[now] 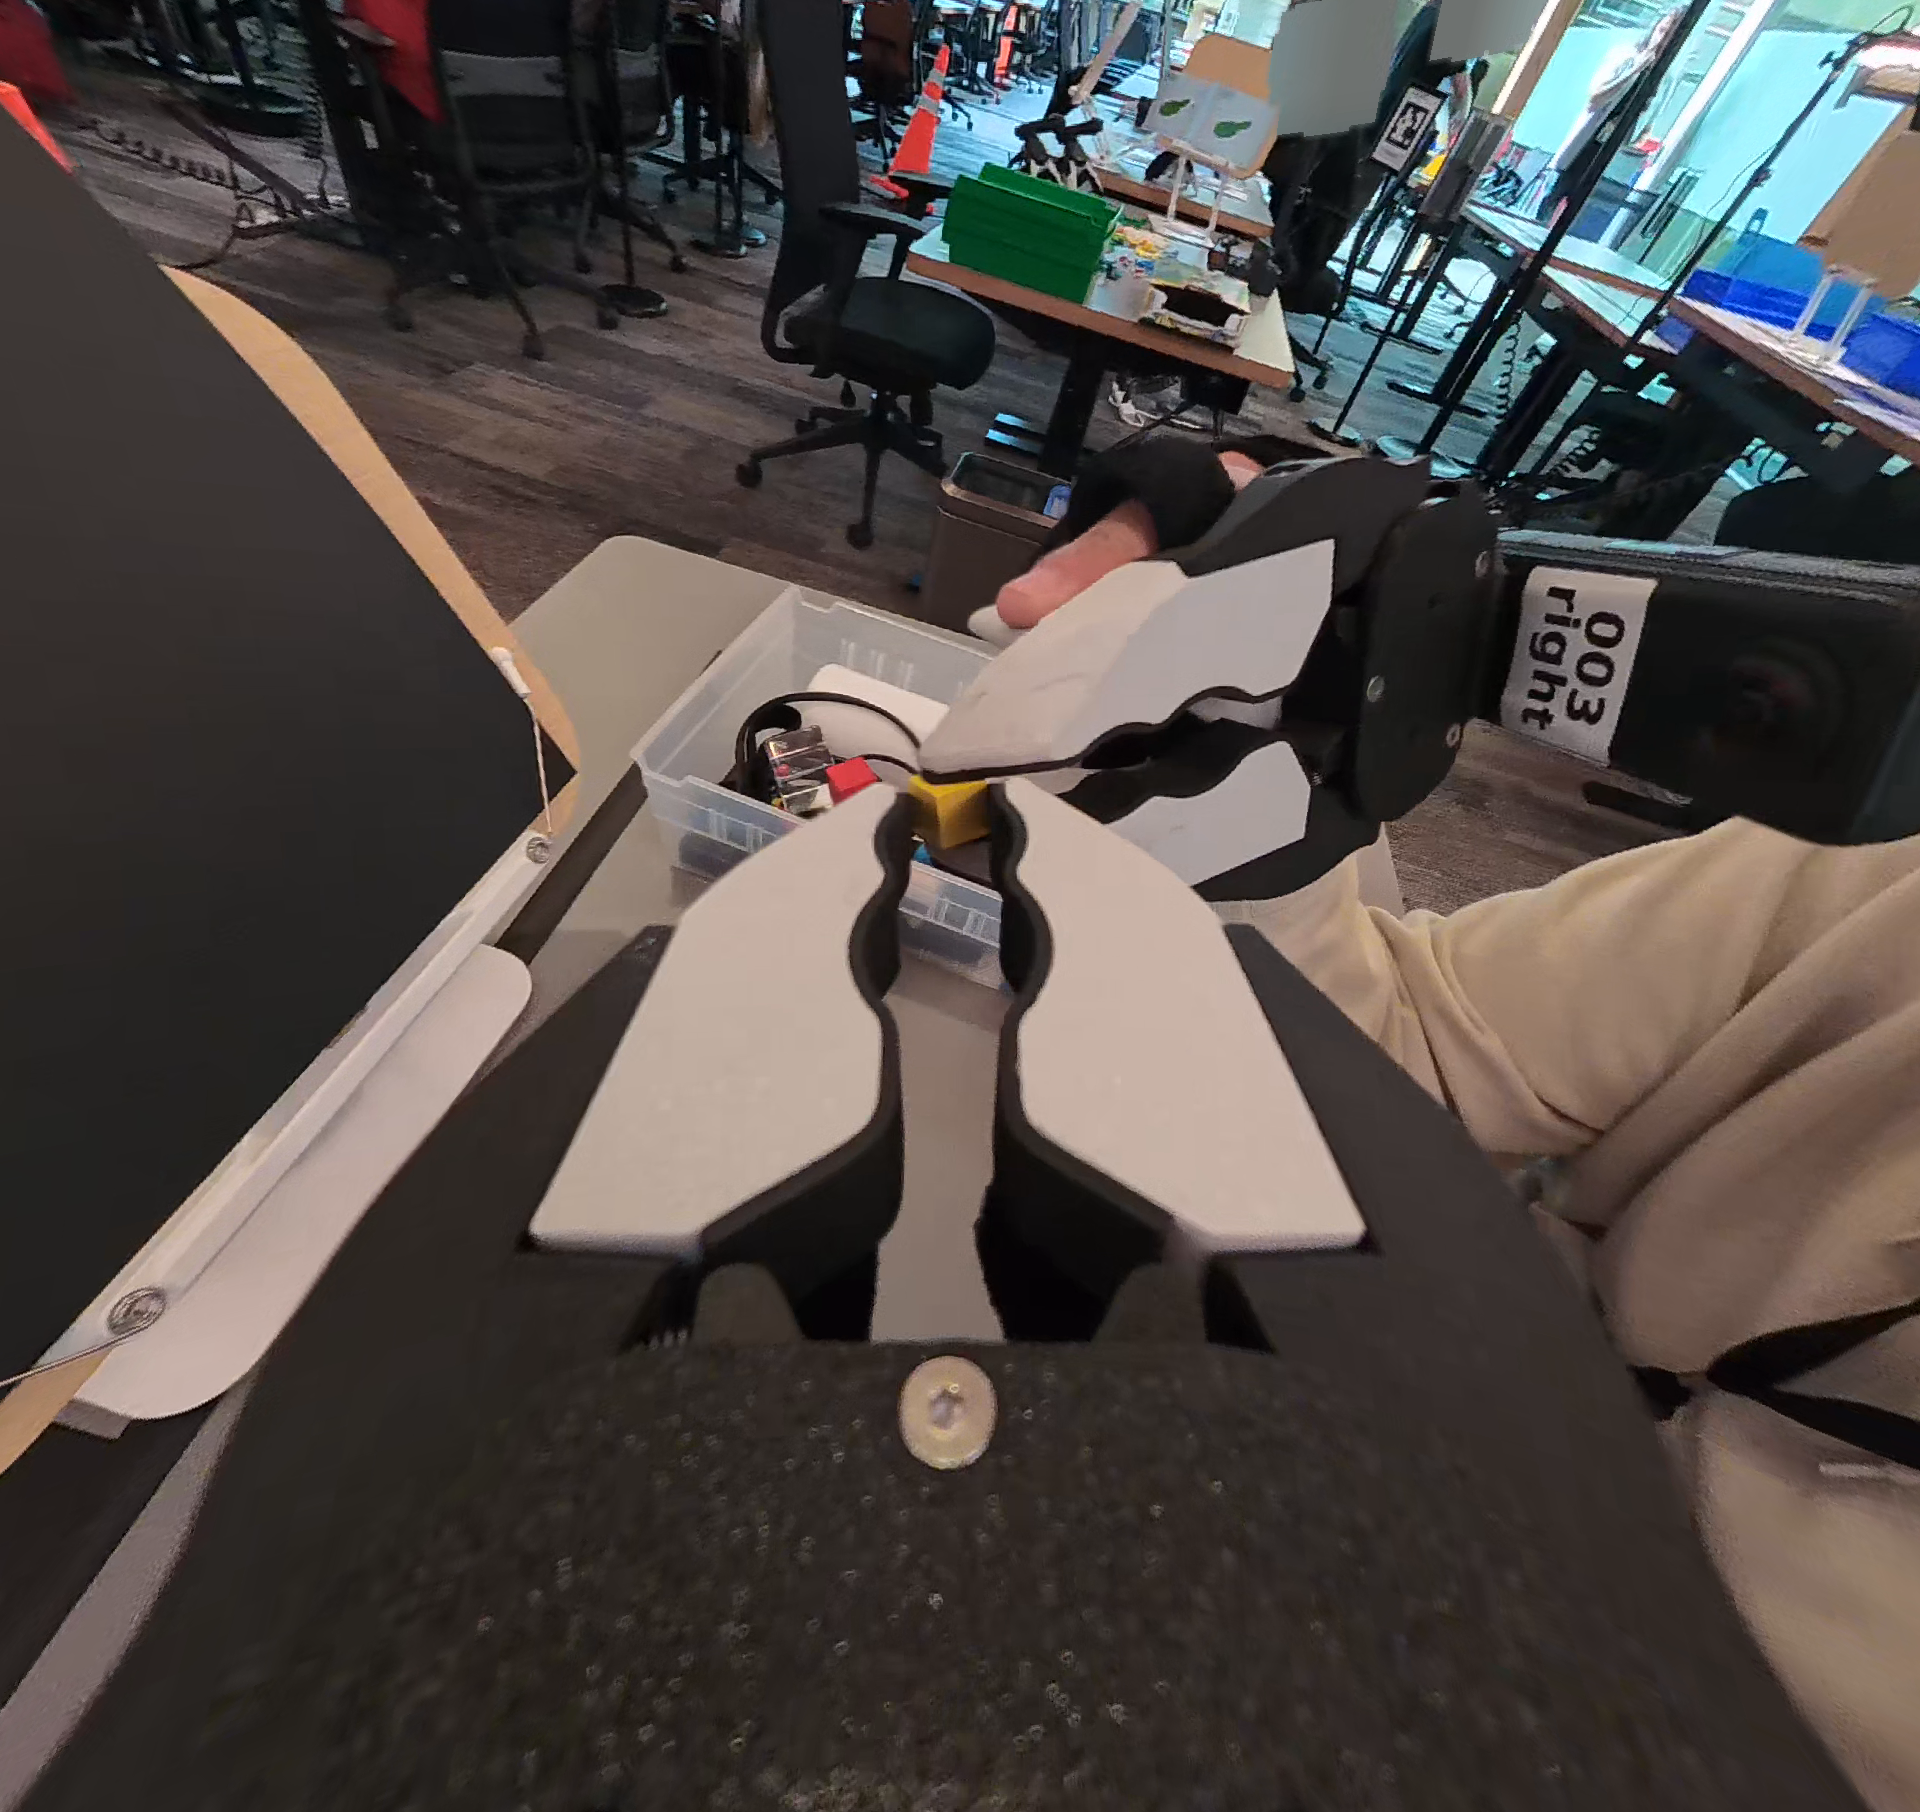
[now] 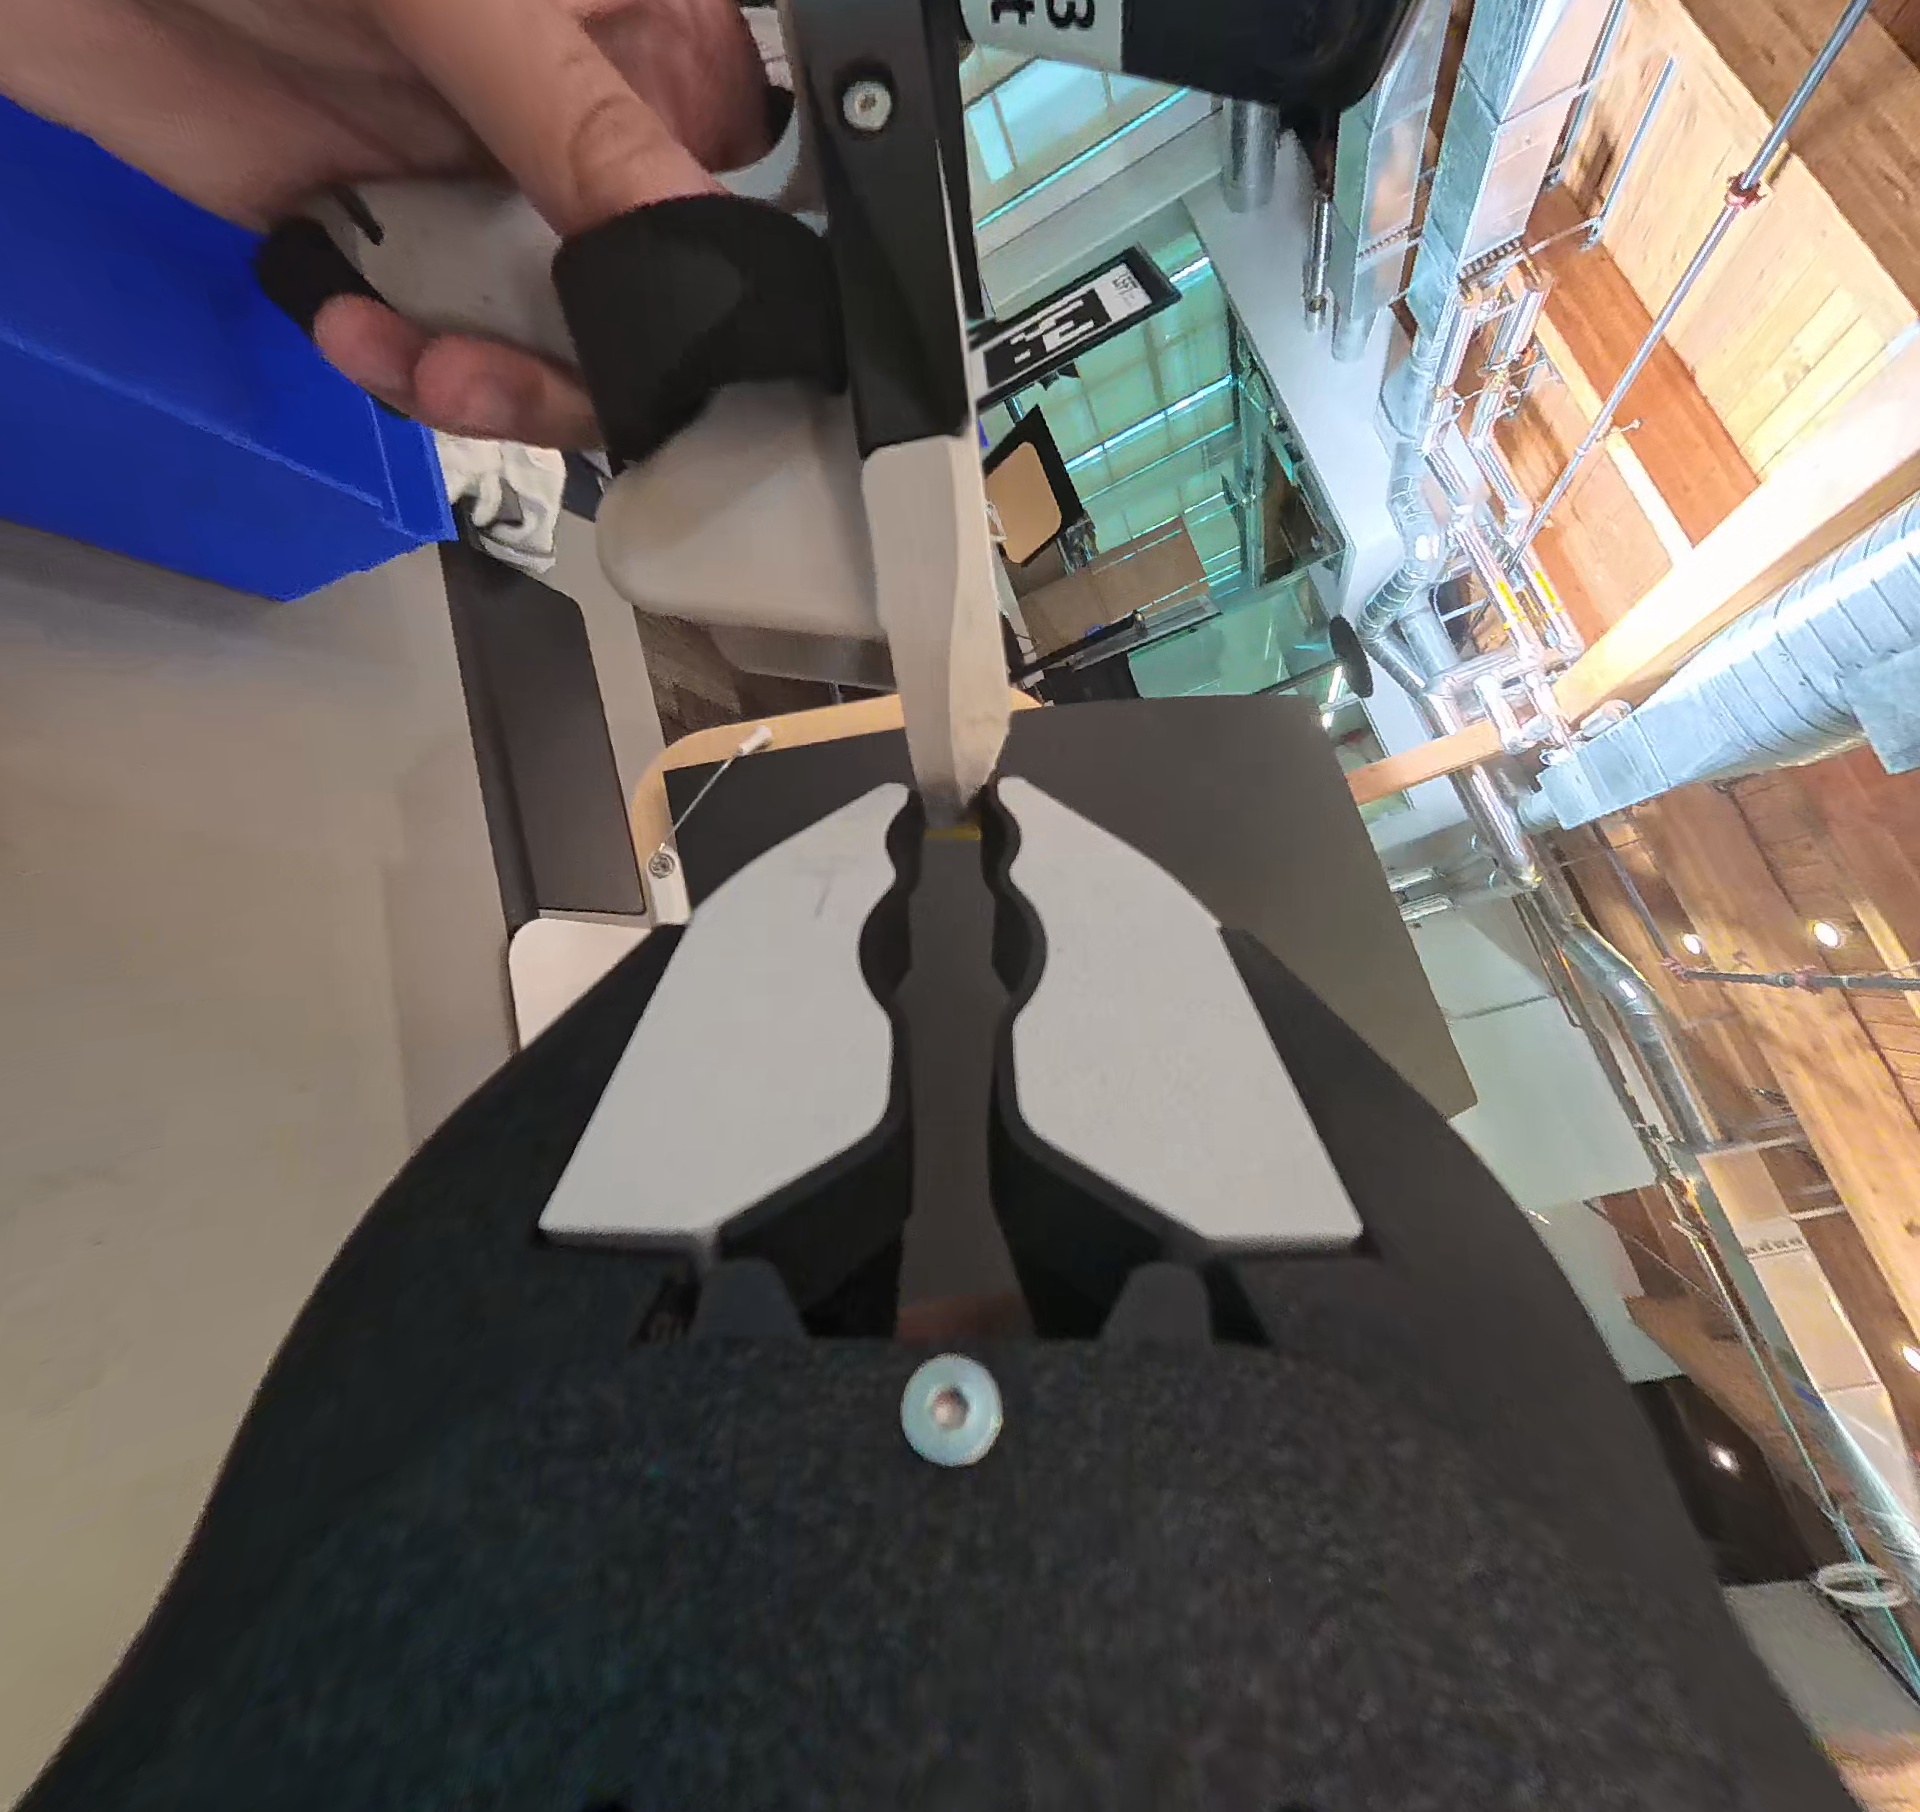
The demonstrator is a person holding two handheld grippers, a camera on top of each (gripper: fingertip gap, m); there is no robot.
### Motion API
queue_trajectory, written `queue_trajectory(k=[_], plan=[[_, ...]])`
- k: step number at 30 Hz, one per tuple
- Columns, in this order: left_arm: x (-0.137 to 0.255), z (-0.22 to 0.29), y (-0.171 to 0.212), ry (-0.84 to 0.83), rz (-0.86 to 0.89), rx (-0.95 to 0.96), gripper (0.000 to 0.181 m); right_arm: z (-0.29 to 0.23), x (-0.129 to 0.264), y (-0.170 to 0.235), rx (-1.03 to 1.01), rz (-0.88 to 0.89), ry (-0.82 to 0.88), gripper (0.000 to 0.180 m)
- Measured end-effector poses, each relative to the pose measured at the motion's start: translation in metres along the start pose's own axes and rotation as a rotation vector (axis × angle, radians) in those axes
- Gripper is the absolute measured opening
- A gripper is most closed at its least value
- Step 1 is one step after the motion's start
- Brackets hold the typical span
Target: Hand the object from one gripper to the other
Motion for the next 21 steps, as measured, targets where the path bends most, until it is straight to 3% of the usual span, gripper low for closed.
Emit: queue_trajectory(k=[5, 8, 11, 13, 16, 18, 21], plan=[[0.005, 0.000, 0.000, 0.003, -0.002, 0.009, 0.013, 0.000, -0.001, -0.003, -0.034, 0.027, 0.019, 0.020], [0.016, 0.005, -0.010, 0.079, 0.090, -0.004, 0.013, 0.006, 0.005, -0.014, -0.143, 0.123, 0.013, 0.030], [0.031, 0.022, -0.023, 0.240, 0.219, -0.084, 0.013, 0.020, 0.016, -0.026, -0.406, 0.291, -0.060, 0.034], [0.038, 0.038, -0.026, 0.291, 0.258, -0.220, 0.013, 0.027, 0.022, -0.035, -0.703, 0.418, -0.230, 0.037], [0.040, 0.055, -0.022, 0.188, 0.229, -0.447, 0.013, 0.031, 0.023, -0.042, -1.232, 0.507, -0.633, 0.032], [0.041, 0.060, -0.019, 0.041, 0.183, -0.591, 0.013, 0.032, 0.027, -0.046, -1.404, 0.611, -0.881, 0.045], [0.047, 0.062, -0.018, -0.189, 0.131, -0.774, 0.013, 0.025, 0.010, -0.035, -1.468, 0.524, -0.856, 0.047]])
Point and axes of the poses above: each gripper's, where its closed fingertips meet, x back along the fingers, y out of its underside, z = x × y across the jaws, the point moved 4 cm from there along x, back along the fingers, and after that the axes turned 2 degrees about y, right-handed, at the moved point
